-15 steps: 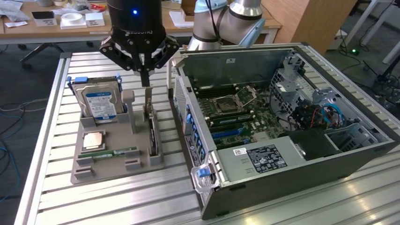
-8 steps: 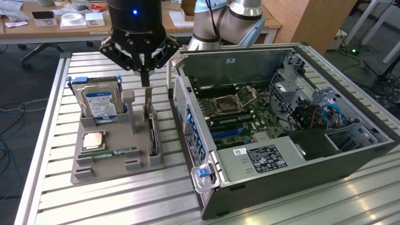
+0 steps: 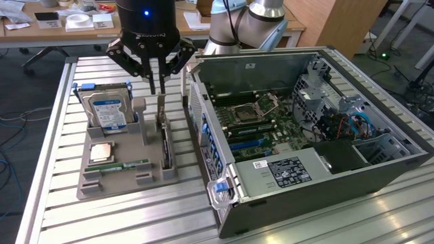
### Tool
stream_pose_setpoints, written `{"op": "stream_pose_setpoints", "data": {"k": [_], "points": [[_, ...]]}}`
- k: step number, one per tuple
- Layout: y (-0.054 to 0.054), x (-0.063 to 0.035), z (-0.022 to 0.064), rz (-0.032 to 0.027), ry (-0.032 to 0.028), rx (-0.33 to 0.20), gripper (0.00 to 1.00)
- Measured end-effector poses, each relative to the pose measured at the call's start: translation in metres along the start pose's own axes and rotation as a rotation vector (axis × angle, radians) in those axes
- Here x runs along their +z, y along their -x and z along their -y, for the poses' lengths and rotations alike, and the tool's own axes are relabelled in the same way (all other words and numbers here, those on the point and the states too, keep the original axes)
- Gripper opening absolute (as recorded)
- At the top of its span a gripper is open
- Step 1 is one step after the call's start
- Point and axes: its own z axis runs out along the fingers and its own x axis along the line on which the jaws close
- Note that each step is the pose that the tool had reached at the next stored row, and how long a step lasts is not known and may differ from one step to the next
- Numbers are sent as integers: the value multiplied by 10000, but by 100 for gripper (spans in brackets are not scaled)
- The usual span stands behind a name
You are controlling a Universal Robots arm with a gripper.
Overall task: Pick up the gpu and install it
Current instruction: 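Pick up the gpu and move the gpu toward the slot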
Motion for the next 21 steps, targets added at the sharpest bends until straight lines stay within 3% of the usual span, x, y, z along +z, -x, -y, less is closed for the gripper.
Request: {"op": "stream_pose_setpoints", "data": {"k": [3,6,7,21], "points": [[0,0,0,0,0,0,35],[0,0,0,0,0,0,41],[0,0,0,0,0,0,47],[-1,45,2,0,-1,0,47]]}}
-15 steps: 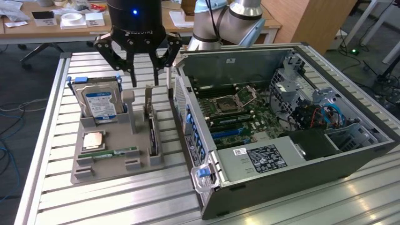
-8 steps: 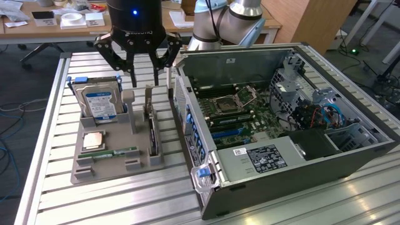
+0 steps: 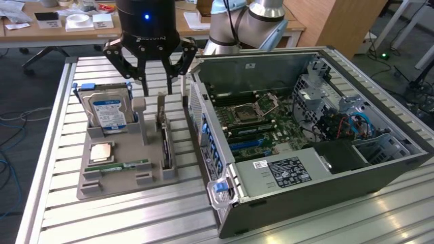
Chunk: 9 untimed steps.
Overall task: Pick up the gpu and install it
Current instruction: 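Pick up the gpu and move the gpu toward the slot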
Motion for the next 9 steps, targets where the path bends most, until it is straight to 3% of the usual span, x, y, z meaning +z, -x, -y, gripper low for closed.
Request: {"op": "stream_pose_setpoints", "data": {"k": [9], "points": [[-2,74,3,1,1,0,47]]}}
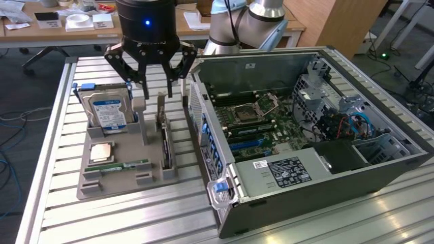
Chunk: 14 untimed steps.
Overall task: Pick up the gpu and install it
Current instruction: 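Pick up the gpu and move the gpu toward the slot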
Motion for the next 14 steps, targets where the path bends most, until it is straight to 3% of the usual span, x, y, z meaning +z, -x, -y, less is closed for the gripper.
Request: {"op": "stream_pose_setpoints", "data": {"k": [14], "points": [[-3,120,5,-1,-1,0,47]]}}
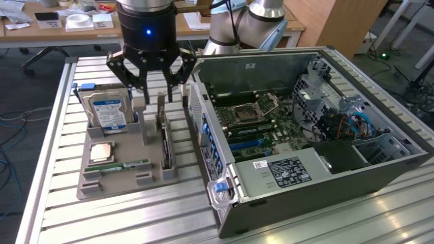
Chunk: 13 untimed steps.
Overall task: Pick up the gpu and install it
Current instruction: 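Pick up the gpu and move the gpu toward the slot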
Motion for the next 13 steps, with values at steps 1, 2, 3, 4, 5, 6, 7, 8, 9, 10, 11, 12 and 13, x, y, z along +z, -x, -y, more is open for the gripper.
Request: {"op": "stream_pose_setpoints", "data": {"k": [1,2,3,4,5,6,7,8,9,10,11,12,13], "points": [[0,10,0,1,1,0,47],[-1,20,1,1,1,0,47],[-1,30,1,1,1,0,47],[-1,42,2,2,2,0,47],[-1,53,2,1,1,0,47],[-1,63,3,1,1,0,47],[-2,75,3,0,1,0,47],[-2,85,4,1,0,0,47],[-2,97,4,1,1,0,47],[-3,111,5,0,0,0,47],[-3,127,5,0,0,1,47],[-3,145,6,1,1,0,47],[-4,165,7,1,1,0,47]]}}
